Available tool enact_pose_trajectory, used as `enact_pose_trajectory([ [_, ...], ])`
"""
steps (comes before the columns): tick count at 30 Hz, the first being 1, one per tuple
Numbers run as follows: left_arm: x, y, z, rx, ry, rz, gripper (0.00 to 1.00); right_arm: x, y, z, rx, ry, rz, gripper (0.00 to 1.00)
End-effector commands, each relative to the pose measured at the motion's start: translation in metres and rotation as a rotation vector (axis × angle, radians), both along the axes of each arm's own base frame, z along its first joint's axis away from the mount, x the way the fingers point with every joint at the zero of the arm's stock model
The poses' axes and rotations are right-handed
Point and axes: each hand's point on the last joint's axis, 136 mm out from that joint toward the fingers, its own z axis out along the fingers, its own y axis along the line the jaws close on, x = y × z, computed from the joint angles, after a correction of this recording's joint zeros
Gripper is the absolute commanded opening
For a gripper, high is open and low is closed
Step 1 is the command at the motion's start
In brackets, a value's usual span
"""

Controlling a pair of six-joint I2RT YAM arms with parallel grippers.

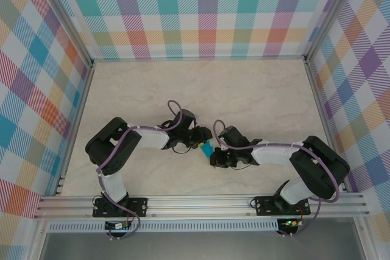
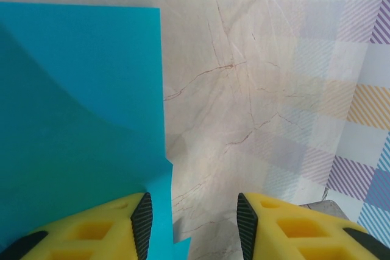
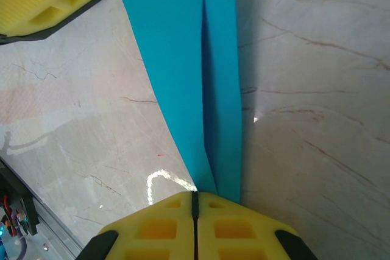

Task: Fold a paper plane with a square sheet of paper (pick it up from the middle)
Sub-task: Fold the wing for the fifth time at the center of the table.

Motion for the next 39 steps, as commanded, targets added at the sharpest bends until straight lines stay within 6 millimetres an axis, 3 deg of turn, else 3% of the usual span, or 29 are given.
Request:
enact_pose_trajectory([
  [1, -0.042, 0.042, -0.072, 0.241, 0.186, 0.001, 0.43, -0.013, -0.022, -0.019, -0.07, 0.062, -0.047, 0.07],
  [10, -0.043, 0.045, -0.078, 0.263, 0.202, 0.009, 0.43, -0.02, -0.025, -0.011, -0.036, 0.071, -0.059, 0.09],
  [15, -0.043, 0.044, -0.079, 0.26, 0.205, 0.008, 0.43, -0.023, -0.038, -0.015, -0.107, 0.079, -0.076, 0.09],
  [22, -0.043, 0.041, -0.076, 0.248, 0.201, 0.002, 0.42, -0.001, -0.018, 0.03, -0.006, -0.042, -0.062, 0.13],
  [26, -0.042, 0.041, -0.075, 0.246, 0.2, 0.001, 0.42, 0.012, 0.003, 0.051, 0.076, -0.074, -0.047, 0.12],
  [32, -0.041, 0.041, -0.073, 0.251, 0.199, 0.006, 0.42, 0.032, 0.026, 0.053, 0.17, -0.041, -0.101, 0.08],
  [39, -0.041, 0.04, -0.074, 0.245, 0.202, 0.004, 0.42, 0.043, 0.034, 0.047, 0.183, -0.009, -0.128, 0.08],
])
